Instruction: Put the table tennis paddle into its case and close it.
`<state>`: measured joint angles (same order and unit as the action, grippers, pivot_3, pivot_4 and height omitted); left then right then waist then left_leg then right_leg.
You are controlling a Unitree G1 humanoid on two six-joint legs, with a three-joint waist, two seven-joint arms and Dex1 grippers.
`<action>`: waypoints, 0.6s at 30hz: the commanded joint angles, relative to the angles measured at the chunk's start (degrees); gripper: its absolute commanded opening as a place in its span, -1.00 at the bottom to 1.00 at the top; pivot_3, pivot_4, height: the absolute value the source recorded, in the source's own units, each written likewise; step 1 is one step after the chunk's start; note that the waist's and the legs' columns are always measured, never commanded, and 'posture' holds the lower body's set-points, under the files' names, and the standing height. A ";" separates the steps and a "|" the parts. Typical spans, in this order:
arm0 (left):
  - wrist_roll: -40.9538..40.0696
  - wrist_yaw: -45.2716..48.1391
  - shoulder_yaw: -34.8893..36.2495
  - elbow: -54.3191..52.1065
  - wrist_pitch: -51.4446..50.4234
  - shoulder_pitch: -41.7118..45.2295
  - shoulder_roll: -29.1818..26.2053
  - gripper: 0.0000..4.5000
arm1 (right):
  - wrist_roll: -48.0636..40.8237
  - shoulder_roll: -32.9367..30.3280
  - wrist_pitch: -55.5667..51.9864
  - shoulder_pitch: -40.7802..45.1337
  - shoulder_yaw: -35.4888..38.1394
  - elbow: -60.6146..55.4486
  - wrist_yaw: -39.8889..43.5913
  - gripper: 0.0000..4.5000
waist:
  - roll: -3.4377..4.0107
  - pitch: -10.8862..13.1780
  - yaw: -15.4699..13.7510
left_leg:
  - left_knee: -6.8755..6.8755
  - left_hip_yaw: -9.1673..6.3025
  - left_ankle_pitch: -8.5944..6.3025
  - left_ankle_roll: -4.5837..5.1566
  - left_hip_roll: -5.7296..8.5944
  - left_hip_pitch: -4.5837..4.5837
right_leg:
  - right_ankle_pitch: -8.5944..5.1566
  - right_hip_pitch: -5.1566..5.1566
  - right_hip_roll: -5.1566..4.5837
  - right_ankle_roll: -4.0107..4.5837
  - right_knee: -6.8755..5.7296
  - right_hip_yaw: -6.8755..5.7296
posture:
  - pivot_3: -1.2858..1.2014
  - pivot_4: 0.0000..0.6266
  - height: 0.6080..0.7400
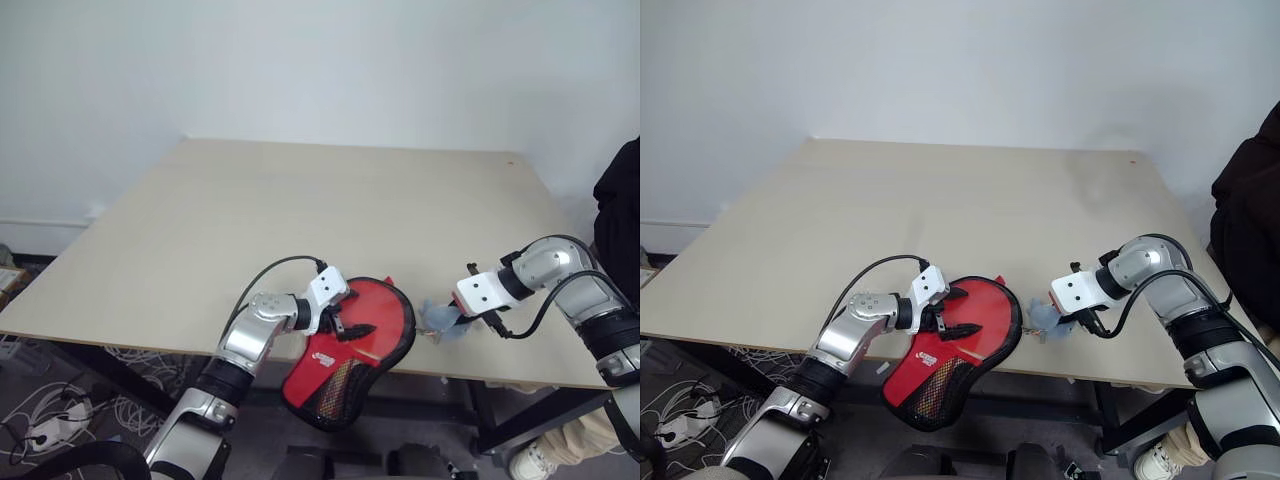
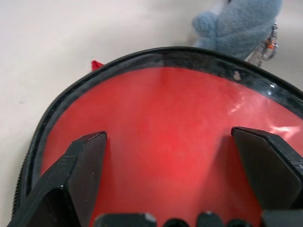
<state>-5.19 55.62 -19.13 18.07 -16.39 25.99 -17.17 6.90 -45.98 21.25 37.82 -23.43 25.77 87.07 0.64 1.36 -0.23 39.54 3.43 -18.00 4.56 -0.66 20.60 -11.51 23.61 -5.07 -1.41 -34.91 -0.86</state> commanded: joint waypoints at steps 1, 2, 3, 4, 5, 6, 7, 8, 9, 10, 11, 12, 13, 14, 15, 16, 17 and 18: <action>2.06 2.64 -3.46 4.35 -3.44 -0.87 -0.81 1.00 | 0.09 -1.60 0.53 -2.36 0.00 -3.42 0.58 -0.84 | 0.00 -0.01 -0.02 | 0.00 -0.01 0.00 0.00 0.00 0.00 | 0.00 0.00 -0.01 0.00 0.00 0.00 | 0.03 -1.00 1.00; 2.07 3.12 -3.55 4.65 -3.66 -0.57 -0.94 1.00 | -0.21 -2.22 0.46 -3.33 0.01 -4.86 1.00 -0.84 | 0.00 -0.01 -0.03 | 0.00 -0.03 0.00 0.00 0.00 0.01 | 0.00 0.00 -0.03 0.00 0.00 -0.01 | 0.03 -1.00 1.00; 2.06 3.78 -3.72 4.97 -3.90 -0.24 -1.10 1.00 | -0.58 -2.93 0.23 -4.40 0.05 -6.42 1.46 -0.84 | -0.02 -0.02 -0.06 | -0.01 -0.04 0.00 -0.01 0.00 0.02 | 0.00 0.01 -0.05 0.00 0.00 0.00 | 0.03 -1.00 1.00; 2.06 4.23 -3.84 5.17 -4.04 -0.04 -1.20 1.00 | -0.78 -3.36 -0.02 -5.09 0.13 -7.46 1.70 -0.84 | -0.02 -0.02 -0.06 | -0.01 -0.08 -0.02 -0.03 0.00 0.03 | 0.00 0.01 -0.07 0.00 0.01 0.00 | 0.03 -1.00 1.00; 2.06 4.84 -3.95 5.49 -4.23 0.27 -1.33 1.00 | -1.23 -4.02 -0.31 -6.10 0.17 -8.93 2.21 -0.84 | -0.02 -0.02 -0.08 | -0.02 -0.10 -0.02 -0.03 0.00 0.04 | 0.00 0.01 -0.08 0.00 0.03 0.00 | 0.03 -1.00 1.00; 2.14 5.38 -4.07 5.79 -4.31 0.57 -1.45 1.00 | -1.69 -4.60 -0.65 -6.99 0.24 -10.26 2.70 -0.84 | -0.02 -0.02 -0.08 | -0.03 -0.11 -0.03 -0.04 0.00 0.05 | -0.01 0.02 -0.08 0.00 0.04 0.00 | 0.03 -1.00 1.00; 2.28 5.82 -4.16 6.26 -4.23 0.93 -1.53 1.00 | -2.24 -5.19 -1.11 -7.91 0.32 -11.59 3.25 -0.84 | -0.02 -0.02 -0.10 | -0.04 -0.14 -0.04 -0.05 0.00 0.06 | -0.01 0.01 -0.09 0.00 0.07 0.00 | 0.03 -1.00 1.00; 2.38 6.20 -4.20 6.75 -4.20 1.29 -1.57 1.00 | -2.66 -5.68 -1.47 -8.68 0.39 -12.72 3.71 -0.84 | -0.02 -0.02 -0.19 | -0.05 -0.17 -0.04 -0.06 0.01 0.08 | -0.01 0.01 -0.09 0.00 0.08 0.00 | 0.03 -1.00 1.00; 2.45 6.42 -4.21 7.10 -4.14 1.52 -1.56 1.00 | -2.91 -6.00 -1.79 -9.14 0.43 -13.47 3.89 -0.84 | -0.02 -0.02 -0.22 | -0.06 -0.25 -0.05 -0.06 0.01 0.10 | -0.01 0.01 -0.11 0.01 0.11 -0.01 | 0.03 -1.00 1.00; 2.62 6.67 -4.26 7.61 -3.95 1.89 -1.59 1.00 | -3.24 -6.37 -2.17 -9.70 0.46 -14.42 4.08 -0.84 | -0.02 -0.02 -0.38 | -0.08 -0.28 -0.06 -0.07 0.02 0.11 | -0.02 0.02 -0.10 0.01 0.12 -0.01 | 0.03 -1.00 1.00; 2.76 6.91 -4.30 8.13 -3.75 2.28 -1.60 1.00 | -3.50 -6.62 -2.60 -10.14 0.51 -15.27 4.16 -0.84 | -0.02 -0.02 -0.55 | -0.09 -0.29 -0.06 -0.08 0.02 0.12 | -0.02 0.02 -0.10 0.01 0.13 -0.02 | 0.03 -1.00 1.00; 2.84 7.03 -4.36 8.45 -3.62 2.52 -1.59 1.00 | -3.77 -6.84 -3.12 -10.63 0.60 -16.25 4.21 -0.84 | -0.02 -0.02 -0.59 | -0.10 -0.32 -0.06 -0.07 0.02 0.14 | -0.03 0.03 -0.10 0.01 0.14 -0.03 | 0.03 -1.00 1.00; 2.92 7.24 -4.41 8.79 -3.52 2.84 -1.58 1.00 | -3.91 -6.97 -3.54 -11.00 0.71 -16.97 4.24 -0.84 | -0.02 -0.03 -0.65 | -0.11 -0.39 -0.06 -0.07 0.03 0.15 | -0.03 0.02 -0.09 0.01 0.15 -0.07 | 0.03 -1.00 1.00; 3.00 7.40 -4.46 9.09 -3.43 3.16 -1.52 1.00 | -4.12 -7.09 -4.10 -11.34 0.81 -17.76 4.33 -0.84 | -0.02 -0.02 -0.73 | -0.12 -0.42 -0.06 -0.07 0.03 0.16 | -0.03 0.02 -0.09 0.01 0.15 -0.09 | 0.03 -1.00 1.00; 3.09 7.57 -4.54 9.36 -3.31 3.45 -1.47 1.00 | -4.28 -7.22 -4.61 -11.64 0.86 -18.47 4.37 -0.84 | -0.02 -0.02 -0.80 | -0.14 -0.44 -0.07 -0.07 0.03 0.16 | -0.04 0.02 -0.10 0.01 0.15 -0.11 | 0.03 -1.00 1.00; 3.19 7.72 -4.63 9.61 -3.14 3.70 -1.43 1.00 | -4.34 -7.36 -4.93 -11.88 0.87 -19.04 4.33 -0.84 | -0.02 -0.02 -0.85 | -0.14 -0.46 -0.07 -0.07 0.04 0.17 | -0.04 0.02 -0.09 0.02 0.16 -0.13 | 0.03 -1.00 1.00; 3.34 7.71 -4.75 9.87 -2.87 3.93 -1.36 1.00 | -4.44 -7.51 -5.33 -12.18 0.92 -19.69 4.28 -0.84 | -0.02 -0.02 -0.92 | -0.14 -0.49 -0.07 -0.07 0.05 0.18 | -0.04 0.01 -0.09 0.01 0.16 -0.16 | 0.03 -1.00 1.00; 3.44 7.68 -4.85 10.06 -2.67 4.08 -1.30 1.00 | -4.58 -7.65 -5.78 -12.45 0.98 -20.29 4.27 -0.84 | -0.02 -0.02 -1.04 | -0.14 -0.49 -0.07 -0.06 0.05 0.18 | -0.04 0.01 -0.09 0.01 0.17 -0.18 | 0.03 -1.00 1.00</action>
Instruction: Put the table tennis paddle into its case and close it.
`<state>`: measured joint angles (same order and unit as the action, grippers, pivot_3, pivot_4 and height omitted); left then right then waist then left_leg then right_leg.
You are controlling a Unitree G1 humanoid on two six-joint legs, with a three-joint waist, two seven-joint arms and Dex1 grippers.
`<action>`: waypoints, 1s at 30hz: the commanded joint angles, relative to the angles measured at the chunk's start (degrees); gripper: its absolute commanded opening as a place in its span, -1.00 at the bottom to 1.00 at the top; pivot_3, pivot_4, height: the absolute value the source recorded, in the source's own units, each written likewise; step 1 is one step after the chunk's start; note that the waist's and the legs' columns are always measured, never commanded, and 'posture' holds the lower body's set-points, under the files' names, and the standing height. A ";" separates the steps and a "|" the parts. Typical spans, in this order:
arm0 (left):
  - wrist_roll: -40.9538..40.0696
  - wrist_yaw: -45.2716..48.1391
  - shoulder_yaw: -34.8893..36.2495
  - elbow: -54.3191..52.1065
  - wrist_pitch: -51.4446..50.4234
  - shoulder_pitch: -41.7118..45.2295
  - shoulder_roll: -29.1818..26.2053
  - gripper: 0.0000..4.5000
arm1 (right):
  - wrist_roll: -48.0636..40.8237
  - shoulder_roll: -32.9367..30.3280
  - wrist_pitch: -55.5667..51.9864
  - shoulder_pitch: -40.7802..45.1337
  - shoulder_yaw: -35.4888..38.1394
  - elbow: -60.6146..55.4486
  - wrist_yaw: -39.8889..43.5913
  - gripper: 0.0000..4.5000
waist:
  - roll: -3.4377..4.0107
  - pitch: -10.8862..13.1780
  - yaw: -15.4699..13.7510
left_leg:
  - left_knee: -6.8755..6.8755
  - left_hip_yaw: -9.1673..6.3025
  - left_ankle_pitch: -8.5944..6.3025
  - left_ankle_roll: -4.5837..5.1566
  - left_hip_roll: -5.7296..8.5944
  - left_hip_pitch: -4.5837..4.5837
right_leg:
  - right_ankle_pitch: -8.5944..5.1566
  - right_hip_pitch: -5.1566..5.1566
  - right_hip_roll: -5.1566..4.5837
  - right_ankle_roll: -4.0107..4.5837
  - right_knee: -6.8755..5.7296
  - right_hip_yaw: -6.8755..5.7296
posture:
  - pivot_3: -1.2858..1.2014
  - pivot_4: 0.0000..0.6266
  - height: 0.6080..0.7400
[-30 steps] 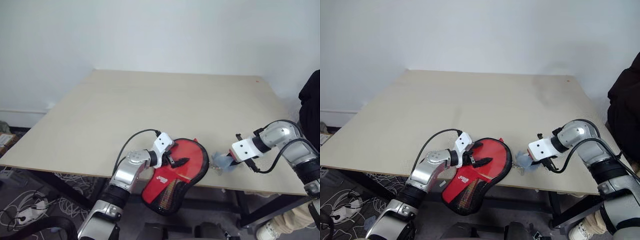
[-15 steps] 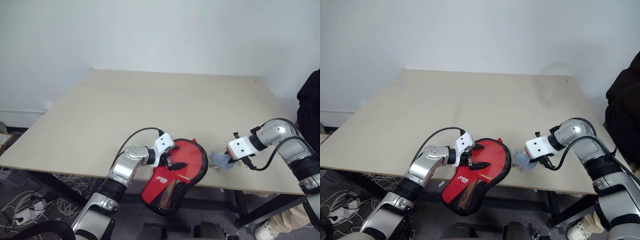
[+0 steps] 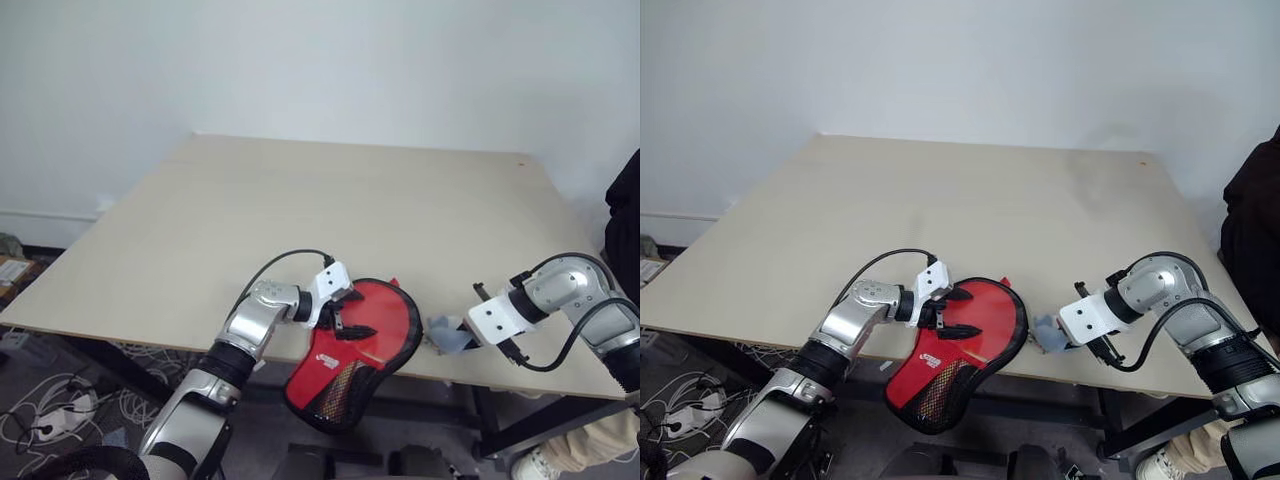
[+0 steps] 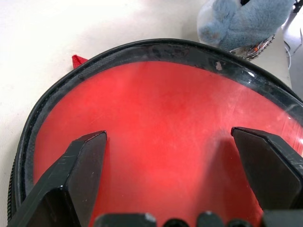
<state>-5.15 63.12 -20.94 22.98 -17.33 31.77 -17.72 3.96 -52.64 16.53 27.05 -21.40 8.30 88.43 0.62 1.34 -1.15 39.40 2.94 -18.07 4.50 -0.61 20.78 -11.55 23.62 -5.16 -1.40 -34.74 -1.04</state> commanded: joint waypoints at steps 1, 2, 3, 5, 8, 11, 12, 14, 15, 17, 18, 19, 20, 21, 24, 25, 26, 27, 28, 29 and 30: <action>3.49 0.16 -3.13 5.39 -1.48 -1.51 -0.66 1.00 | -1.90 -1.10 -1.54 -1.87 -0.99 -3.39 3.08 -0.84 | 0.00 0.00 -0.22 | 0.00 0.00 -0.01 0.00 0.00 0.00 | 0.00 -0.02 0.02 0.00 0.01 -0.01 | 0.03 -1.00 1.00; 3.52 0.25 -3.31 5.45 -1.38 -1.44 -0.58 1.00 | -2.32 -1.36 -2.09 -2.27 -0.88 -4.21 3.45 -0.84 | -0.01 0.00 -0.40 | 0.00 -0.01 -0.01 0.01 0.00 0.00 | 0.00 -0.02 0.03 -0.01 0.02 -0.04 | 0.03 -1.00 1.00; 3.56 0.31 -3.48 5.47 -1.28 -1.44 -0.53 1.00 | -2.67 -1.61 -2.58 -2.67 -0.78 -4.94 3.74 -0.84 | -0.01 0.00 -0.49 | 0.00 -0.01 -0.01 0.02 0.00 0.00 | -0.01 -0.02 0.09 -0.01 0.02 -0.11 | 0.03 -1.00 1.00; 3.66 0.22 -3.71 5.56 -1.11 -1.46 -0.39 1.00 | -3.28 -2.36 -2.99 -3.44 -0.89 -6.20 4.04 -0.84 | -0.01 0.01 -0.81 | 0.00 -0.01 0.02 0.07 0.00 0.00 | -0.01 -0.03 0.13 -0.01 0.02 -0.25 | 0.03 -1.00 1.00; 3.77 0.16 -3.92 5.65 -0.99 -1.45 -0.21 1.00 | -4.09 -3.26 -3.67 -4.50 -0.99 -7.94 4.07 -0.84 | -0.01 0.01 -0.99 | 0.00 -0.04 0.07 0.20 0.01 0.00 | -0.06 -0.05 0.19 -0.06 0.03 -0.33 | 0.03 -1.00 1.00; 3.82 0.24 -4.14 5.53 -1.01 -1.53 -0.16 1.00 | -5.32 -4.48 -4.70 -5.92 -1.09 -10.40 4.07 -0.84 | -0.01 0.00 -1.13 | 0.00 -0.05 0.03 0.26 0.04 0.00 | -0.10 -0.09 0.20 -0.11 0.03 -0.36 | 0.03 -1.00 1.00; 3.85 0.30 -4.23 5.45 -1.02 -1.56 -0.17 1.00 | -5.76 -4.96 -5.06 -6.42 -1.18 -11.27 4.07 -0.84 | -0.01 0.00 -1.16 | 0.00 -0.06 0.01 0.29 0.05 0.00 | -0.13 -0.11 0.20 -0.14 0.03 -0.38 | 0.03 -1.00 1.00; 3.90 0.40 -4.36 5.27 -1.10 -1.60 -0.17 1.00 | -6.33 -5.71 -5.61 -7.62 -1.00 -13.03 4.07 -0.84 | -0.01 0.00 -1.18 | 0.02 -0.07 -0.05 0.35 0.08 0.00 | -0.18 -0.15 0.19 -0.20 0.05 -0.39 | 0.03 -1.00 1.00; 3.90 0.45 -4.41 5.17 -1.17 -1.59 -0.15 1.00 | -6.85 -6.20 -6.04 -8.19 -0.99 -14.04 4.07 -0.84 | -0.01 0.00 -1.23 | 0.03 -0.07 -0.08 0.39 0.11 0.00 | -0.21 -0.16 0.18 -0.24 0.05 -0.38 | 0.03 -1.00 1.00; 3.95 0.46 -4.47 5.32 -1.11 -1.52 -0.02 1.00 | -7.56 -6.85 -6.57 -9.03 -0.89 -15.45 4.07 -0.84 | -0.01 0.00 -1.62 | 0.08 -0.08 -0.15 0.43 0.13 0.00 | -0.25 -0.18 0.18 -0.30 0.05 -0.37 | 0.03 -1.00 1.00; 3.97 0.47 -4.50 5.38 -1.08 -1.50 0.01 1.00 | -7.94 -7.20 -6.76 -9.41 -0.86 -16.10 4.07 -0.84 | -0.01 0.00 -1.77 | 0.19 -0.08 -0.23 0.46 0.13 0.02 | -0.27 -0.19 0.20 -0.31 0.04 -0.37 | 0.03 -1.00 1.00; 3.99 0.48 -4.54 5.41 -1.05 -1.48 0.01 1.00 | -8.38 -7.61 -6.88 -9.80 -0.89 -16.76 4.07 -0.84 | 0.00 0.00 -1.83 | 0.25 -0.09 -0.27 0.50 0.13 0.03 | -0.31 -0.20 0.20 -0.35 0.04 -0.38 | 0.03 -1.00 1.00; 4.00 0.51 -4.61 5.41 -1.04 -1.46 -0.01 1.00 | -9.05 -8.38 -6.90 -10.45 -1.07 -17.77 4.07 -0.84 | 0.00 0.00 -1.91 | 0.28 -0.08 -0.31 0.53 0.13 0.03 | -0.32 -0.21 0.20 -0.36 0.04 -0.38 | 0.03 -1.00 1.00; 3.98 0.51 -4.69 5.42 -1.04 -1.43 -0.03 1.00 | -9.61 -9.02 -6.78 -11.07 -1.20 -18.67 4.07 -0.84 | 0.00 0.00 -2.03 | 0.33 -0.09 -0.37 0.56 0.13 0.05 | -0.34 -0.22 0.20 -0.39 0.04 -0.38 | 0.03 -1.00 1.00; 3.88 0.42 -4.88 5.45 -0.97 -1.40 -0.05 1.00 | -10.91 -10.43 -6.83 -12.93 -1.28 -21.21 4.07 -0.84 | 0.03 -0.02 -2.10 | 0.50 -0.10 -0.55 0.64 0.14 0.09 | -0.44 -0.27 0.18 -0.51 0.04 -0.37 | 0.03 -1.00 1.00; 3.87 0.40 -4.92 5.50 -0.93 -1.42 -0.02 1.00 | -10.98 -10.56 -6.83 -13.44 -1.18 -21.82 4.07 -0.84 | 0.04 -0.03 -2.17 | 0.55 -0.10 -0.61 0.68 0.15 0.11 | -0.46 -0.28 0.16 -0.54 0.04 -0.37 | 0.03 -1.00 1.00; 3.86 0.40 -4.95 5.53 -0.90 -1.43 0.00 1.00 | -11.12 -10.69 -6.85 -13.83 -1.16 -22.33 4.07 -0.84 | 0.04 -0.03 -2.40 | 0.59 -0.09 -0.66 0.71 0.16 0.12 | -0.49 -0.29 0.15 -0.58 0.04 -0.37 | 0.03 -1.00 1.00; 3.86 0.42 -5.02 5.51 -0.88 -1.47 0.01 1.00 | -11.31 -10.83 -7.04 -14.20 -1.14 -22.94 4.07 -0.84 | 0.04 -0.03 -2.55 | 0.69 -0.09 -0.74 0.73 0.17 0.12 | -0.50 -0.31 0.15 -0.60 0.04 -0.36 | 0.03 -1.00 1.00; 3.86 0.42 -5.11 5.43 -0.87 -1.58 0.03 1.00 | -11.45 -10.92 -7.18 -14.59 -1.09 -23.50 4.07 -0.84 | 0.04 -0.04 -2.70 | 0.74 -0.08 -0.80 0.74 0.17 0.13 | -0.51 -0.32 0.15 -0.61 0.04 -0.36 | 0.03 -1.00 1.00; 3.87 0.43 -5.19 5.34 -0.88 -1.67 0.05 1.00 | -11.74 -11.04 -7.46 -14.90 -1.13 -24.12 4.07 -0.84 | 0.04 -0.04 -2.76 | 0.78 -0.07 -0.86 0.75 0.17 0.14 | -0.52 -0.32 0.15 -0.62 0.04 -0.36 | 0.03 -1.00 1.00; 3.88 0.46 -5.25 5.26 -0.91 -1.73 0.07 1.00 | -11.91 -11.08 -7.76 -15.13 -1.13 -24.65 4.07 -0.84 | 0.04 -0.04 -2.80 | 0.79 -0.07 -0.87 0.72 0.17 0.14 | -0.52 -0.32 0.14 -0.62 0.04 -0.37 | 0.03 -1.00 1.00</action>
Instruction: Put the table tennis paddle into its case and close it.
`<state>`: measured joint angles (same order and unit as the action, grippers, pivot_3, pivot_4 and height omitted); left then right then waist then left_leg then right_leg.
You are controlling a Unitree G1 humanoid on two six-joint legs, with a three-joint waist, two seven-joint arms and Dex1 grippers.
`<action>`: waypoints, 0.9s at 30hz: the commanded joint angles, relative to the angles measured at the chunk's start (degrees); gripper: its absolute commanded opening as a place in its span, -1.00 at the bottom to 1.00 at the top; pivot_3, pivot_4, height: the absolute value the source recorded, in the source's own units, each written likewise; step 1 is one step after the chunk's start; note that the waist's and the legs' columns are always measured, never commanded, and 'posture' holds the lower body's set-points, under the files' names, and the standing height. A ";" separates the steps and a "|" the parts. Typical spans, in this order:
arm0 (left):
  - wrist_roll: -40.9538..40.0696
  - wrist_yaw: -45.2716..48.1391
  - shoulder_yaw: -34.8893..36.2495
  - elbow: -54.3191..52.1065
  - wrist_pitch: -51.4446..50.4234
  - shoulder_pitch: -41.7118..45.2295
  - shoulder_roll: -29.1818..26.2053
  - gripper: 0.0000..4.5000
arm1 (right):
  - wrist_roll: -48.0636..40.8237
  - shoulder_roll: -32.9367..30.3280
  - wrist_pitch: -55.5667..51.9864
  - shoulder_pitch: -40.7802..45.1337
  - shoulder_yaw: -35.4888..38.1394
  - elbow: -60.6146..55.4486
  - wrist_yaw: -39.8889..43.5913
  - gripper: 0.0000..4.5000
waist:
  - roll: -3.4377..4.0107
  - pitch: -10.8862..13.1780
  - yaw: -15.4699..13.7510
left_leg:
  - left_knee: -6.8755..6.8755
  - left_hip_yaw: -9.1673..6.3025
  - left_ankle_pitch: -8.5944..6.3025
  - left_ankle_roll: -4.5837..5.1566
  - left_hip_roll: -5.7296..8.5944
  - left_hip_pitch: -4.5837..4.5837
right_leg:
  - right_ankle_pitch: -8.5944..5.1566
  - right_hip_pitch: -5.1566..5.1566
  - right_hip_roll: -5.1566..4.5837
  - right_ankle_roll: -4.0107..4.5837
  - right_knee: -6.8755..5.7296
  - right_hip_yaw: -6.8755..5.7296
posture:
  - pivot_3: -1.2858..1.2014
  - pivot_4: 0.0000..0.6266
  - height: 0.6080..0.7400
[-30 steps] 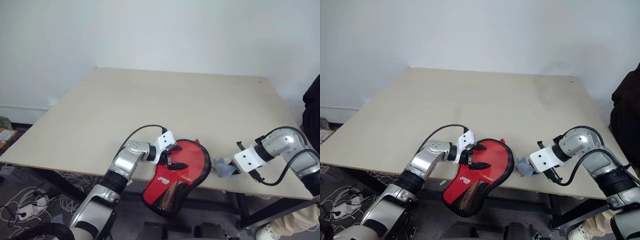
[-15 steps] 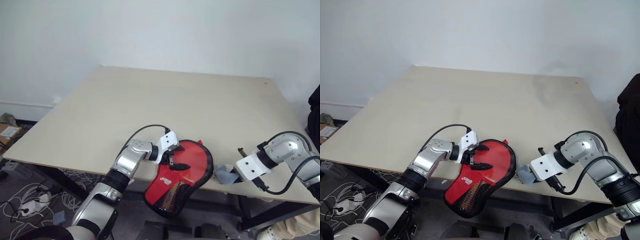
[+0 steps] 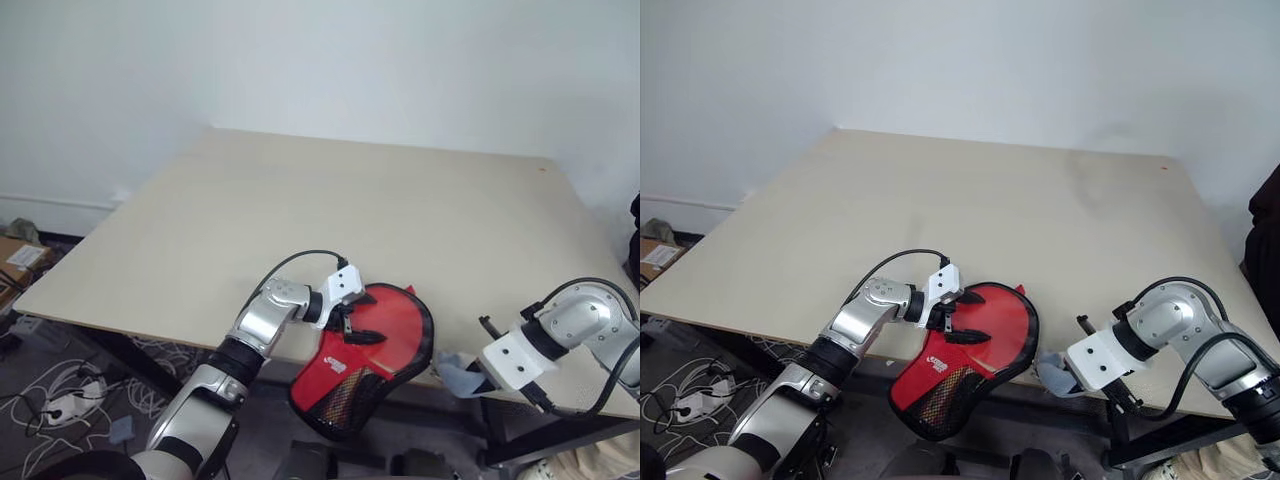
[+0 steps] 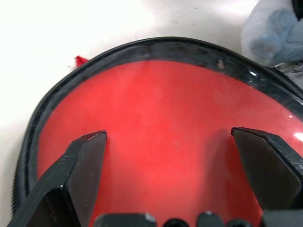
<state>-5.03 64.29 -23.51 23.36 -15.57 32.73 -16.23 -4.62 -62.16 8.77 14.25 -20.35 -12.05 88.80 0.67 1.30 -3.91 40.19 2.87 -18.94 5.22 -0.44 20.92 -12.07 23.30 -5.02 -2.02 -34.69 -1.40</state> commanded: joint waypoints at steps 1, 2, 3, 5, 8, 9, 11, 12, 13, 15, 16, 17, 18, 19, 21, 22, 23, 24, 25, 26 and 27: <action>3.77 -0.71 -2.72 4.77 -2.68 -2.79 -1.41 1.00 | -3.40 -1.50 -0.26 -2.61 -2.12 -4.84 3.70 -0.84 | 0.00 -0.01 -0.07 | 0.01 0.00 -0.01 -0.03 0.00 0.00 | 0.00 -0.01 0.00 -0.01 0.00 0.00 | 0.03 -1.00 1.00; 3.77 -0.71 -2.76 4.69 -2.73 -2.84 -1.36 1.00 | -3.56 -1.40 -0.60 -2.89 -2.13 -5.49 3.70 -0.84 | 0.00 -0.02 -0.11 | 0.01 0.00 -0.02 -0.05 0.01 0.00 | -0.01 -0.01 0.00 -0.02 0.00 -0.01 | 0.03 -1.00 1.00; 3.78 -0.72 -2.80 4.65 -2.77 -2.85 -1.28 1.00 | -3.48 -1.04 -1.03 -3.08 -2.10 -6.02 3.69 -0.84 | 0.00 -0.03 -0.13 | 0.03 0.00 -0.03 -0.09 0.01 0.00 | -0.03 -0.02 0.00 -0.05 0.00 -0.01 | 0.03 -1.00 1.00; 3.79 -0.79 -2.87 4.47 -2.84 -2.97 -1.18 1.00 | -3.20 -0.46 -1.65 -3.46 -2.02 -6.77 3.66 -0.84 | 0.00 -0.03 -0.13 | 0.06 0.00 -0.05 -0.15 0.03 0.00 | -0.07 -0.04 0.00 -0.11 0.00 0.00 | 0.03 -1.00 1.00; 3.81 -0.75 -2.90 4.37 -2.84 -3.02 -1.20 1.00 | -2.88 0.00 -2.14 -3.55 -2.00 -6.92 3.63 -0.84 | 0.00 -0.04 -0.13 | 0.10 0.00 -0.09 -0.11 0.07 0.00 | -0.10 -0.08 -0.01 -0.15 0.01 0.00 | 0.03 -1.00 1.00; 3.84 -0.72 -2.92 4.37 -2.81 -3.02 -1.22 1.00 | -2.36 0.48 -2.17 -3.13 -2.03 -6.23 3.30 -0.84 | -0.01 -0.04 -0.12 | 0.12 0.01 -0.10 -0.10 0.08 0.00 | -0.11 -0.08 -0.01 -0.16 0.01 0.01 | 0.03 -1.00 1.00; 3.85 -0.68 -2.93 4.34 -2.78 -3.01 -1.27 1.00 | -1.12 1.70 -2.03 -1.90 -2.12 -4.41 2.51 -0.84 | -0.02 -0.04 -0.08 | 0.14 0.02 -0.10 -0.09 0.09 0.00 | -0.11 -0.10 0.00 -0.17 0.01 0.01 | 0.03 -1.00 1.00; 3.87 -0.64 -2.91 4.43 -2.65 -2.93 -1.31 1.00 | -0.65 2.48 -2.13 -0.74 -2.19 -3.01 2.41 -0.84 | -0.03 -0.05 0.00 | 0.15 0.03 -0.10 -0.09 0.08 0.00 | -0.12 -0.11 0.00 -0.18 0.01 0.01 | 0.03 -1.00 1.00; 3.91 -0.63 -2.89 4.47 -2.42 -2.87 -1.36 1.00 | -0.19 3.15 -2.12 0.31 -2.20 -1.72 2.40 -0.84 | -0.07 -0.07 0.05 | 0.17 0.04 -0.10 -0.09 0.09 -0.01 | -0.13 -0.13 0.02 -0.19 0.01 0.02 | 0.03 -1.00 1.00; 3.72 -0.74 -2.57 4.23 -2.13 -2.67 -1.54 1.00 | 1.23 4.72 -1.58 3.26 -2.27 1.95 2.01 -0.84 | -0.12 -0.07 0.25 | 0.20 0.08 -0.10 -0.08 0.07 -0.04 | -0.14 -0.16 0.04 -0.21 0.00 0.03 | 0.03 -1.00 1.00; 3.51 -0.81 -2.25 4.22 -2.16 -2.42 -1.61 1.00 | 2.01 5.65 -1.27 5.12 -2.39 4.22 1.72 -0.84 | -0.14 -0.07 0.43 | 0.22 0.10 -0.13 -0.02 0.06 -0.08 | -0.14 -0.20 0.05 -0.21 -0.02 0.04 | 0.03 -1.00 1.00; 3.33 -0.86 -1.99 4.17 -2.22 -2.21 -1.68 1.00 | 2.70 6.45 -0.77 6.84 -2.52 6.37 1.53 -0.84 | -0.16 -0.06 0.69 | 0.25 0.10 -0.24 0.18 0.03 -0.17 | -0.14 -0.29 0.07 -0.21 -0.03 0.04 | 0.03 -1.00 1.00; 3.20 -0.88 -1.78 4.22 -2.24 -1.98 -1.76 1.00 | 3.64 7.37 -0.10 8.64 -2.70 8.77 1.19 -0.84 | -0.16 -0.06 1.03 | 0.30 0.12 -0.24 0.19 -0.01 -0.24 | -0.14 -0.38 0.08 -0.22 -0.04 0.03 | 0.03 -1.00 1.00; 3.04 -0.83 -1.59 4.02 -2.29 -1.82 -1.90 1.00 | 4.52 8.15 0.80 10.23 -2.89 11.08 1.05 -0.84 | -0.17 -0.06 1.25 | 0.32 0.13 -0.21 0.20 -0.01 -0.27 | -0.15 -0.42 0.08 -0.22 -0.04 0.03 | 0.03 -1.00 1.00; 2.66 -0.66 -1.25 3.09 -2.73 -1.71 -2.20 1.00 | 5.18 8.89 2.35 12.21 -3.28 13.92 1.53 -0.84 | -0.16 -0.06 1.79 | 0.39 0.15 -0.19 0.17 -0.03 -0.36 | -0.13 -0.48 0.07 -0.21 -0.09 0.06 | 0.03 -1.00 1.00; 2.57 -0.58 -1.16 2.71 -2.88 -1.75 -2.31 1.00 | 5.23 9.08 2.96 12.77 -3.46 14.74 1.84 -0.84 | -0.16 -0.05 2.01 | 0.43 0.14 -0.16 0.16 -0.03 -0.37 | -0.12 -0.51 0.05 -0.21 -0.13 0.07 | 0.03 -1.00 1.00; 2.51 -0.50 -1.15 2.34 -2.99 -1.84 -2.41 1.00 | 5.33 9.37 3.54 13.39 -3.63 15.59 2.02 -0.84 | -0.16 -0.06 2.06 | 0.44 0.15 -0.14 0.14 -0.03 -0.38 | -0.08 -0.51 0.05 -0.19 -0.14 0.09 | 0.03 -1.00 1.00; 2.48 -0.46 -1.17 2.12 -3.05 -1.90 -2.47 1.00 | 5.41 9.59 4.00 13.83 -3.78 16.26 2.11 -0.84 | -0.16 -0.06 2.08 | 0.45 0.15 -0.13 0.12 -0.03 -0.38 | -0.07 -0.51 0.04 -0.18 -0.15 0.09 | 0.03 -1.00 1.00; 2.44 -0.38 -1.20 1.80 -3.07 -2.01 -2.55 1.00 | 5.69 10.09 4.46 14.65 -3.94 17.30 1.98 -0.84 | -0.16 -0.06 2.10 | 0.45 0.14 -0.12 0.11 -0.03 -0.38 | -0.06 -0.50 0.03 -0.17 -0.17 0.10 | 0.03 -1.00 1.00; 2.38 -0.33 -1.19 1.60 -3.12 -2.06 -2.59 1.00 | 5.98 10.56 4.92 15.45 -4.07 18.34 1.82 -0.84 | -0.16 -0.06 2.21 | 0.45 0.13 -0.11 0.08 -0.04 -0.38 | -0.05 -0.50 0.03 -0.16 -0.17 0.10 | 0.03 -1.00 1.00; 2.33 -0.31 -1.18 1.38 -3.15 -2.13 -2.64 1.00 | 6.35 11.09 5.32 16.31 -4.15 19.45 1.52 -0.84 | -0.15 -0.06 2.35 | 0.45 0.14 -0.09 0.05 -0.04 -0.37 | -0.04 -0.48 0.04 -0.14 -0.17 0.11 | 0.03 -1.00 1.00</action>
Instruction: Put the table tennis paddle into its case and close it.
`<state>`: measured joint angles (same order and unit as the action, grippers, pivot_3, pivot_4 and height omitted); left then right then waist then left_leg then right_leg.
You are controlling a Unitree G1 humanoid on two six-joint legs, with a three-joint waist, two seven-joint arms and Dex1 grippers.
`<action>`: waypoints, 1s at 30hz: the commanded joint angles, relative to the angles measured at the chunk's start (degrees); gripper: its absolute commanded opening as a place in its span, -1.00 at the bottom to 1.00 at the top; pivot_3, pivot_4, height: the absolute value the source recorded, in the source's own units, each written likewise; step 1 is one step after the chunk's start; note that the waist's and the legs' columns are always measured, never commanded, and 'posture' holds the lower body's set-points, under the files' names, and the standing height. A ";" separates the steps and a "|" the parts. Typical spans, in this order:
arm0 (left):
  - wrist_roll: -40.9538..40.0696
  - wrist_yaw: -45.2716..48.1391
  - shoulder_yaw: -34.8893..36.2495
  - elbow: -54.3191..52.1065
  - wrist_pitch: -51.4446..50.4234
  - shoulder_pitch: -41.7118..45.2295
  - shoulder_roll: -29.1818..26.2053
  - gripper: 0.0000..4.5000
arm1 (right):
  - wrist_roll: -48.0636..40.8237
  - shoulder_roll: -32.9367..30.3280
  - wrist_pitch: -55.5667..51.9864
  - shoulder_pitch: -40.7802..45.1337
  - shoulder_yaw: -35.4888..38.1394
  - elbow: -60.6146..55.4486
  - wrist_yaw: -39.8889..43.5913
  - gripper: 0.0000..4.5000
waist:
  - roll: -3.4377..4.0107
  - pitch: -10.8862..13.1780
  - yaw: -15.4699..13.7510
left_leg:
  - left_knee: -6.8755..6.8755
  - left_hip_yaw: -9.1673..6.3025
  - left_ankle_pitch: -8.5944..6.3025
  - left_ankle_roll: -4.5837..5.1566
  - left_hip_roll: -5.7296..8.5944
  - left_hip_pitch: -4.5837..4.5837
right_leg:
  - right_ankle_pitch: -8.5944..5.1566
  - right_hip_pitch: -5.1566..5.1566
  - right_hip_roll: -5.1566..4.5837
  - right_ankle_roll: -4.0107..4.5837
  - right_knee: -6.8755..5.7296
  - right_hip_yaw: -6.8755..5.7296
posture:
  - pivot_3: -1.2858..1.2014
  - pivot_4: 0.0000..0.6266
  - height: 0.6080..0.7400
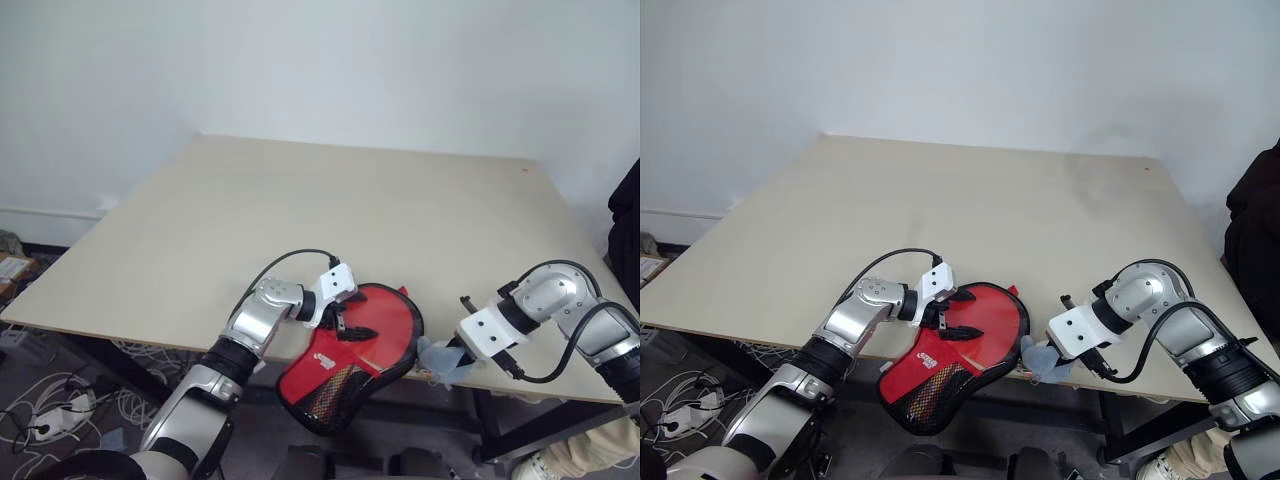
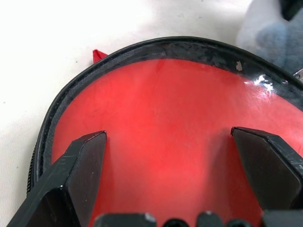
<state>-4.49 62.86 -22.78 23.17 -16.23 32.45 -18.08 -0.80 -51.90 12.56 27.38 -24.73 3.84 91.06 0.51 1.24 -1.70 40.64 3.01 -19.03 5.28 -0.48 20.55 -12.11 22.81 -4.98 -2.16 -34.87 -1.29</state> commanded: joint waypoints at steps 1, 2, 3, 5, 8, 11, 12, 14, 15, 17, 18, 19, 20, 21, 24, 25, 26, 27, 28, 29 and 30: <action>1.76 1.12 -1.89 1.48 -2.49 -1.85 -0.82 1.00 | 2.81 1.28 1.87 3.98 0.15 4.61 -0.85 -0.84 | 0.01 0.00 0.27 | 0.00 0.00 0.03 -0.05 0.00 0.02 | 0.01 0.02 -0.01 0.02 -0.01 0.01 | 0.03 -1.00 1.00; 1.73 1.14 -1.86 1.35 -2.53 -1.88 -0.87 1.00 | 2.94 1.53 2.23 4.62 0.05 5.49 -0.80 -0.84 | 0.01 0.00 0.34 | 0.00 0.01 0.09 -0.16 0.00 0.02 | 0.03 0.03 0.00 0.05 -0.02 0.03 | 0.03 -1.00 1.00; 1.73 1.16 -1.83 1.37 -2.53 -1.85 -0.88 1.00 | 3.02 1.74 2.59 5.11 -0.05 6.25 -0.70 -0.84 | 0.01 0.00 0.50 | 0.00 0.01 0.11 -0.20 0.00 0.03 | 0.05 0.04 -0.01 0.08 -0.02 0.03 | 0.03 -1.00 1.00; 1.76 1.09 -1.71 1.37 -2.43 -1.82 -0.96 1.00 | 3.22 2.06 3.33 6.45 -0.07 8.31 -0.69 -0.84 | 0.01 0.00 0.69 | 0.00 0.01 0.02 -0.29 0.00 0.04 | 0.08 0.05 -0.06 0.12 -0.02 0.04 | 0.03 -1.00 1.00; 1.62 0.83 -1.31 1.43 -2.43 -1.68 -0.93 1.00 | 3.07 2.56 3.36 8.41 0.26 10.84 -0.57 -0.84 | 0.03 0.00 0.99 | 0.00 0.02 -0.03 -0.29 0.00 0.04 | 0.14 0.08 -0.11 0.20 -0.03 0.07 | 0.03 -1.00 1.00; 1.38 0.54 -0.68 1.12 -2.50 -1.67 -0.88 1.00 | 3.76 3.04 5.19 11.01 0.32 14.45 -0.65 -0.57 | 0.06 0.01 1.01 | 0.00 0.05 0.03 -0.32 0.00 0.08 | 0.25 0.20 -0.19 0.29 -0.06 0.15 | 0.03 -1.00 1.00; 1.35 0.41 -0.49 1.03 -2.50 -1.68 -0.84 1.00 | 4.02 3.16 5.60 11.64 0.32 15.37 -0.71 -0.48 | 0.08 0.00 1.02 | 0.00 0.06 0.05 -0.33 0.00 0.11 | 0.28 0.27 -0.19 0.31 -0.08 0.18 | 0.03 -1.00 1.00; 1.13 0.31 -0.03 0.44 -2.68 -1.82 -1.02 1.00 | 4.33 3.20 6.36 12.99 0.33 17.06 -0.30 -0.20 | 0.08 0.00 0.96 | -0.01 0.08 0.06 -0.36 0.00 0.16 | 0.29 0.41 -0.16 0.32 -0.15 0.25 | 0.03 -1.00 1.00; 0.90 0.22 0.32 -0.01 -2.87 -1.96 -1.17 1.00 | 4.46 3.26 6.69 13.70 0.31 17.98 -0.08 -0.08 | 0.09 0.00 0.97 | -0.04 0.07 0.08 -0.39 0.00 0.20 | 0.29 0.47 -0.16 0.32 -0.16 0.25 | 0.03 -1.00 1.00; 0.46 0.02 1.00 -0.91 -3.36 -2.23 -1.43 1.00 | 4.73 3.37 7.38 14.96 0.29 19.65 0.26 0.16 | 0.14 0.01 0.97 | -0.10 0.08 0.11 -0.44 0.00 0.25 | 0.29 0.56 -0.17 0.32 -0.16 0.30 | 0.03 -1.00 1.00; 0.32 -0.08 1.23 -1.36 -3.58 -2.40 -1.60 1.00 | 4.84 3.42 7.66 15.50 0.30 20.31 0.41 0.26 | 0.16 0.01 1.00 | -0.11 0.08 0.12 -0.46 0.00 0.27 | 0.29 0.60 -0.17 0.33 -0.16 0.33 | 0.03 -1.00 1.00; 0.26 -0.12 1.37 -1.80 -3.75 -2.61 -1.76 1.00 | 4.90 3.48 7.99 15.97 0.29 20.95 0.55 0.37 | 0.17 0.00 1.02 | -0.13 0.10 0.13 -0.47 0.00 0.28 | 0.29 0.62 -0.17 0.33 -0.15 0.36 | 0.03 -1.00 1.00; 0.18 -0.16 1.53 -2.36 -3.97 -2.94 -1.96 1.00 | 4.93 3.60 8.21 16.43 0.27 21.51 0.61 0.47 | 0.18 0.00 1.03 | -0.14 0.11 0.13 -0.48 0.00 0.28 | 0.29 0.62 -0.18 0.33 -0.15 0.38 | 0.03 -1.00 1.00; 0.11 -0.19 1.64 -2.80 -4.19 -3.21 -2.11 1.00 | 4.92 3.71 8.39 16.78 0.23 21.94 0.70 0.60 | 0.18 0.00 1.04 | -0.16 0.13 0.13 -0.48 0.00 0.28 | 0.29 0.64 -0.19 0.34 -0.15 0.41 | 0.03 -1.00 1.00; -0.02 -0.41 1.95 -4.07 -4.67 -4.08 -2.51 1.00 | 4.92 4.15 8.97 17.43 0.20 22.77 0.60 0.94 | 0.19 0.00 1.21 | -0.25 0.13 0.11 -0.47 0.00 0.27 | 0.29 0.67 -0.20 0.34 -0.13 0.48 | 0.03 -1.00 1.00; -0.08 -0.47 2.06 -4.39 -4.87 -4.21 -2.58 1.00 | 4.81 4.26 9.05 17.68 0.26 22.91 0.76 0.97 | 0.20 -0.01 1.37 | -0.29 0.13 0.11 -0.47 0.00 0.27 | 0.29 0.67 -0.22 0.35 -0.13 0.50 | 0.03 -1.00 1.00; -0.17 -0.51 2.18 -4.71 -5.10 -4.33 -2.64 1.00 | 4.42 4.09 9.08 17.99 0.08 22.87 1.05 0.97 | 0.21 -0.01 1.47 | -0.32 0.13 0.12 -0.48 0.00 0.27 | 0.29 0.67 -0.23 0.35 -0.13 0.52 | 0.03 -1.00 1.00; -0.22 -0.50 2.25 -5.02 -5.30 -4.43 -2.70 1.00 | 4.02 3.85 9.06 18.30 -0.15 22.82 1.27 0.97 | 0.23 -0.01 1.48 | -0.36 0.13 0.13 -0.49 0.00 0.27 | 0.30 0.67 -0.25 0.35 -0.14 0.52 | 0.03 -1.00 1.00; -0.24 -0.47 2.28 -5.34 -5.46 -4.54 -2.75 1.00 | 3.52 3.52 9.00 18.80 -0.54 22.83 1.40 0.97 | 0.25 -0.01 1.49 | -0.38 0.13 0.14 -0.51 0.00 0.28 | 0.30 0.67 -0.25 0.37 -0.14 0.52 | 0.03 -1.00 1.00; -0.23 -0.44 2.31 -5.38 -5.50 -4.53 -2.76 1.00 | 3.15 3.33 8.99 19.50 -0.93 23.11 1.44 0.97 | 0.27 -0.01 1.50 | -0.39 0.13 0.19 -0.60 0.00 0.28 | 0.31 0.67 -0.25 0.37 -0.14 0.52 | 0.03 -1.00 1.00; -0.19 -0.40 2.33 -5.42 -5.53 -4.52 -2.77 1.00 | 2.89 3.31 8.92 20.28 -1.18 23.51 1.44 0.97 | 0.31 -0.01 1.51 | -0.40 0.15 0.24 -0.69 0.00 0.28 | 0.31 0.68 -0.25 0.38 -0.14 0.53 | 0.03 -1.00 1.00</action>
<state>-5.29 62.44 -19.62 16.97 -20.10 29.04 -20.03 3.83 -47.66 20.72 44.48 -26.32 26.87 91.77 0.82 1.23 -0.19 40.23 3.18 -18.79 4.59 -0.48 20.83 -11.79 23.49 -5.23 -1.77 -35.01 -0.76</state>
